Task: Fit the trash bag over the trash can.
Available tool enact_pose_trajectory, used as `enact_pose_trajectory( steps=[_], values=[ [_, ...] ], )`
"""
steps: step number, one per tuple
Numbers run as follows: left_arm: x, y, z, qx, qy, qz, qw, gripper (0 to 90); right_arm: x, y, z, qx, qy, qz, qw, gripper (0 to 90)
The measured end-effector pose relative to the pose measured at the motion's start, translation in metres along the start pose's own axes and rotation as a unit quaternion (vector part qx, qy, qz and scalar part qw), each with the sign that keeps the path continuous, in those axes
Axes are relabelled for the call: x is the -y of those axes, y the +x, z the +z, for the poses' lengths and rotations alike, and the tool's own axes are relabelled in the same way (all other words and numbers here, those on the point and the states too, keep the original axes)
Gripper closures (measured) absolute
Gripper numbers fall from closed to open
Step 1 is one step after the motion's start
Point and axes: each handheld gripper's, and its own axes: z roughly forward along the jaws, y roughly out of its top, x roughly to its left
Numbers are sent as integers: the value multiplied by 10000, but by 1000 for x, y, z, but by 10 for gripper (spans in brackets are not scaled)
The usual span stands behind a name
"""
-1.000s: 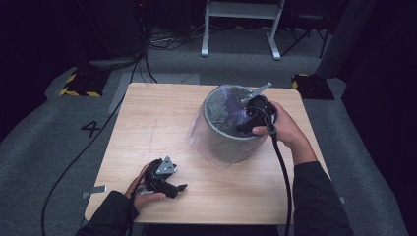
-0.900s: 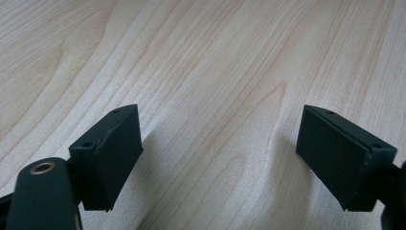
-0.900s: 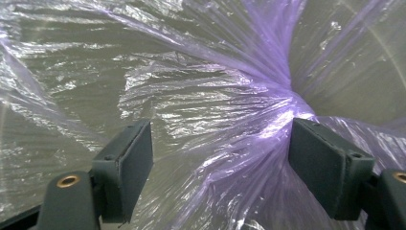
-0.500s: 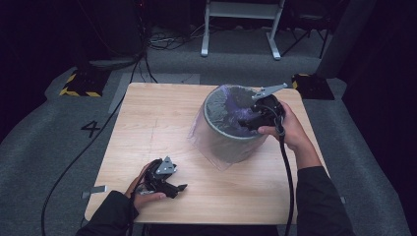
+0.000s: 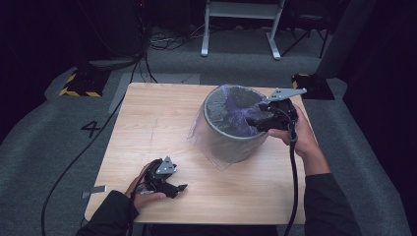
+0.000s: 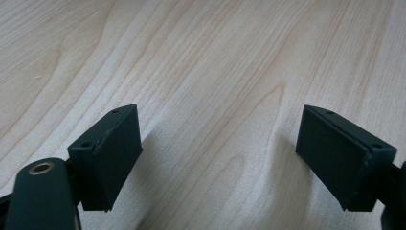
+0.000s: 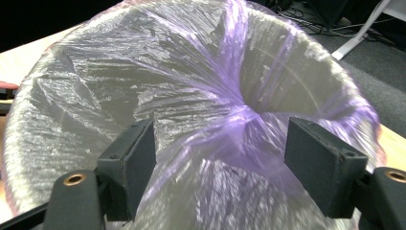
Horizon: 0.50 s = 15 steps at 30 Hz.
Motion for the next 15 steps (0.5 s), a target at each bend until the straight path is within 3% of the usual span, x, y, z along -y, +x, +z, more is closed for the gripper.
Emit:
enact_pose_trajectory(
  steps=[15],
  values=[
    [0, -1, 0, -23, -6, 9, 10000, 158, 18, 5, -30, 207, -156, -172, 9995, 200]
  ],
)
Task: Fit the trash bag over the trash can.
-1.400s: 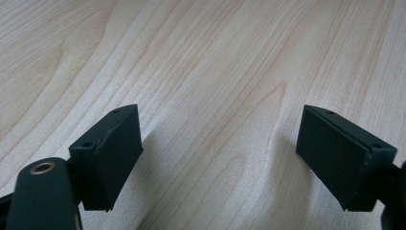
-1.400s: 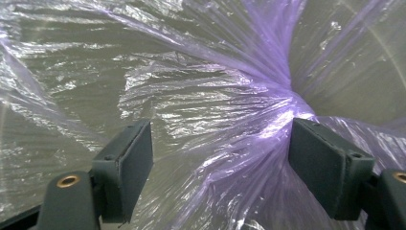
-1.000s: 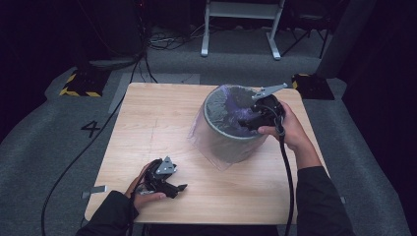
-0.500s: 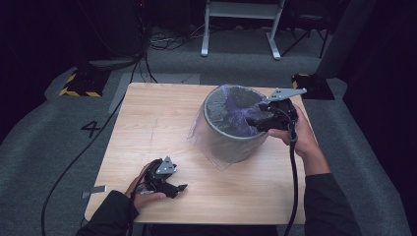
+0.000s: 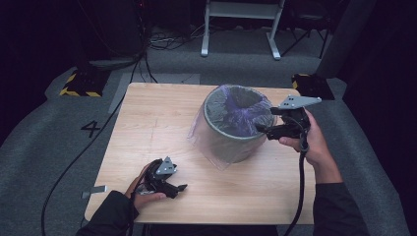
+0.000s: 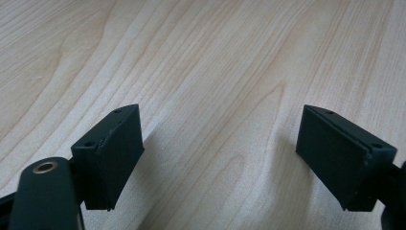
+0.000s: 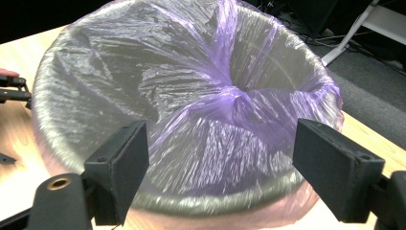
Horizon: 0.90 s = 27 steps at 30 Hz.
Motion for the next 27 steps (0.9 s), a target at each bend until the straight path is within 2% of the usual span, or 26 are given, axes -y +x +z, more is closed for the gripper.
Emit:
enact_pose_trajectory(
  steps=[4, 8, 17, 21, 23, 27],
  values=[
    [0, 0, 0, 0, 1, 2, 10000, 158, 4, 3, -6, 28, -25, -67, 10000, 198],
    [0, 0, 0, -1, 3, 5, 10000, 158, 9, 8, -9, 171, -30, -168, 9997, 203],
    [0, 0, 0, 8, 1, 6, 10000, 157, 23, 15, -23, 229, -145, -281, 9992, 201],
    [0, 0, 0, 9, 1, 4, 10000, 157, 35, 16, -25, 264, -116, -263, 9992, 200],
    [0, 0, 0, 9, 2, 5, 10000, 157, 41, 17, -26, 358, -124, -246, 9990, 210],
    [0, 0, 0, 10, 4, 6, 10000, 156, 53, 19, -24, 517, 64, -371, 9980, 208]
  ],
)
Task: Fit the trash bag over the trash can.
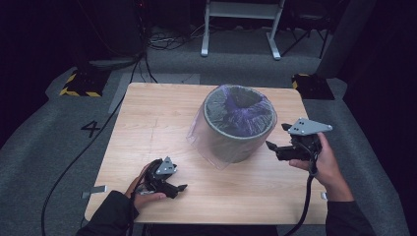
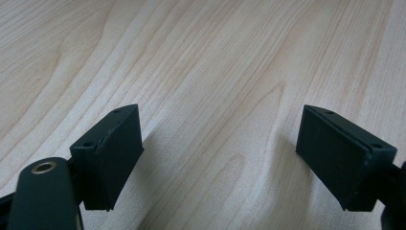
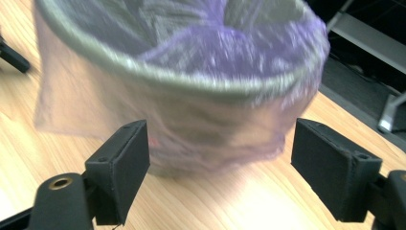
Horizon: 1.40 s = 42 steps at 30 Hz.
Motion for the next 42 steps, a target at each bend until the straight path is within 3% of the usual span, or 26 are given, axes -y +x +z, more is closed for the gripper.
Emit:
enact_pose_trajectory(
  steps=[25, 42],
  values=[
    [0, 0, 0, 3, -1, 0, 10000, 156, 60, 2, 37, 22, 616, 153, 9980, 203],
    [0, 0, 0, 2, 0, 1, 10000, 156, 88, 8, 43, -47, 939, 219, 9953, 203]
  ],
)
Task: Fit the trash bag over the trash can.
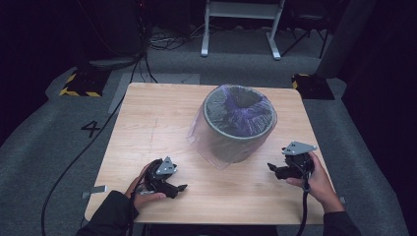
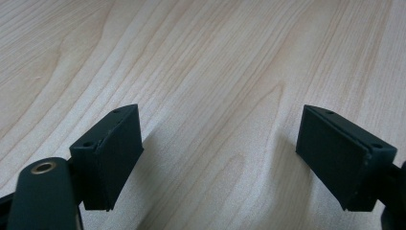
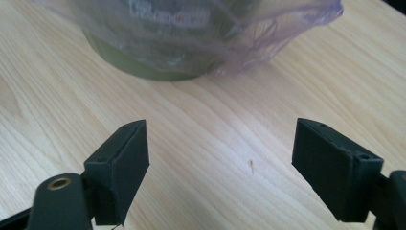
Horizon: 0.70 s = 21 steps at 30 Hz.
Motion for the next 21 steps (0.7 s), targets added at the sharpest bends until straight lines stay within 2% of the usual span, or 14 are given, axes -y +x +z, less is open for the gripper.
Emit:
enact_pose_trajectory(
  steps=[16, 21],
  values=[
    [0, 0, 0, -2, 0, 2, 10000, 156, 28, 13, 15, -44, 328, 58, 9994, 206],
    [0, 0, 0, -3, 0, 2, 10000, 156, 38, 19, 17, -97, 308, 110, 9994, 206]
  ],
)
